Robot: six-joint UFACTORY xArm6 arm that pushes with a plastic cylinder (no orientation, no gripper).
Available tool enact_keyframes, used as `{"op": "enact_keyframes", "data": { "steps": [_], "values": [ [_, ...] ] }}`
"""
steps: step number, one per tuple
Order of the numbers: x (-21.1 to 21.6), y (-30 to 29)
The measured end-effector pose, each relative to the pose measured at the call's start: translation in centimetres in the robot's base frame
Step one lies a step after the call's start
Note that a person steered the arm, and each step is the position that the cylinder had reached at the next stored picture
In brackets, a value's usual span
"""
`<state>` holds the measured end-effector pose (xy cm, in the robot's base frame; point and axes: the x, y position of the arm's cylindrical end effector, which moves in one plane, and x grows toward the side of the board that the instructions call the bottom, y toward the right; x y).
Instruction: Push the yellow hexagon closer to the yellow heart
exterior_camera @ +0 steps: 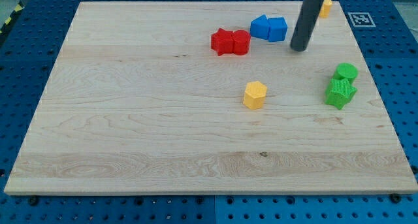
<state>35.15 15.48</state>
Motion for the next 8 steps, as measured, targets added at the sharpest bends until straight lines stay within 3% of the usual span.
{"op": "enact_keyframes", "data": {
  "steps": [2,3,4,6,8],
  "values": [
    [3.9,-12.6],
    [10.6,-17.0],
    [17.5,-16.0],
    [16.8,-8.6],
    [16.3,-8.6]
  ]
}}
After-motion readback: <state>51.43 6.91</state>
